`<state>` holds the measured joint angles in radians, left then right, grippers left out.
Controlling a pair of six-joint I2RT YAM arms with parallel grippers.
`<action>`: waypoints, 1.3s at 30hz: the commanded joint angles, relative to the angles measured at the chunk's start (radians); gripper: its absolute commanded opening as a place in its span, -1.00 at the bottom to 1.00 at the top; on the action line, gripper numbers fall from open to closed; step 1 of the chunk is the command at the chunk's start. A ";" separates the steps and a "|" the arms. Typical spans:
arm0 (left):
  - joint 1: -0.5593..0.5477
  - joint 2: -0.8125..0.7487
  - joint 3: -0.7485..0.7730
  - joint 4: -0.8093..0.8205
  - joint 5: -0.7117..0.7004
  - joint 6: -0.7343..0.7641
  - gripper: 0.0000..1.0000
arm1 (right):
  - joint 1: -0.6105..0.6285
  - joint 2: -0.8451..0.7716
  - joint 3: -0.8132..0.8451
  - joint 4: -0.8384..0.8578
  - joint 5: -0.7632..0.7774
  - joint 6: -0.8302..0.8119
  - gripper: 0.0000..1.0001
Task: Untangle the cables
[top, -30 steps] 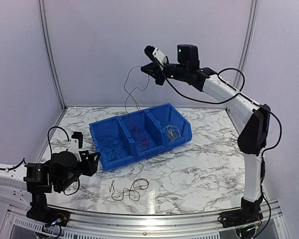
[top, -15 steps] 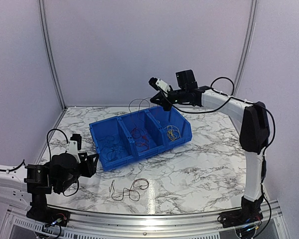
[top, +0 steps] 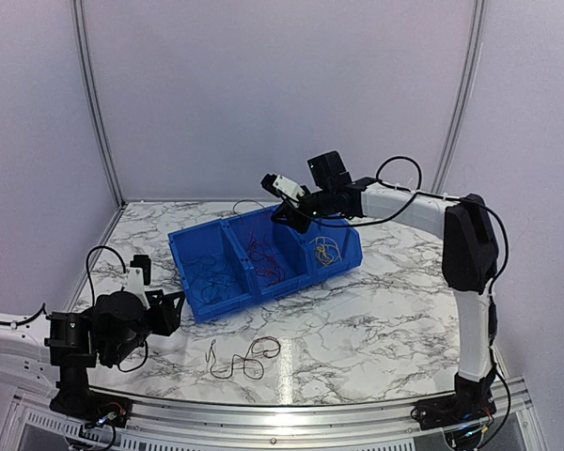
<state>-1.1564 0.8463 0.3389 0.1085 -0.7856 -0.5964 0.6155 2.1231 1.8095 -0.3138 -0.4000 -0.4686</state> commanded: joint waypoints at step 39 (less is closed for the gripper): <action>-0.029 0.406 0.012 0.073 0.545 -0.172 -0.22 | 0.251 -0.378 -0.753 -0.003 -0.222 -0.199 0.06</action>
<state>-1.1809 1.1988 0.3092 0.1566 -0.2684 -0.7727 0.8387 1.7432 1.0183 -0.3431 -0.6140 -0.6586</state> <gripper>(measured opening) 0.422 0.529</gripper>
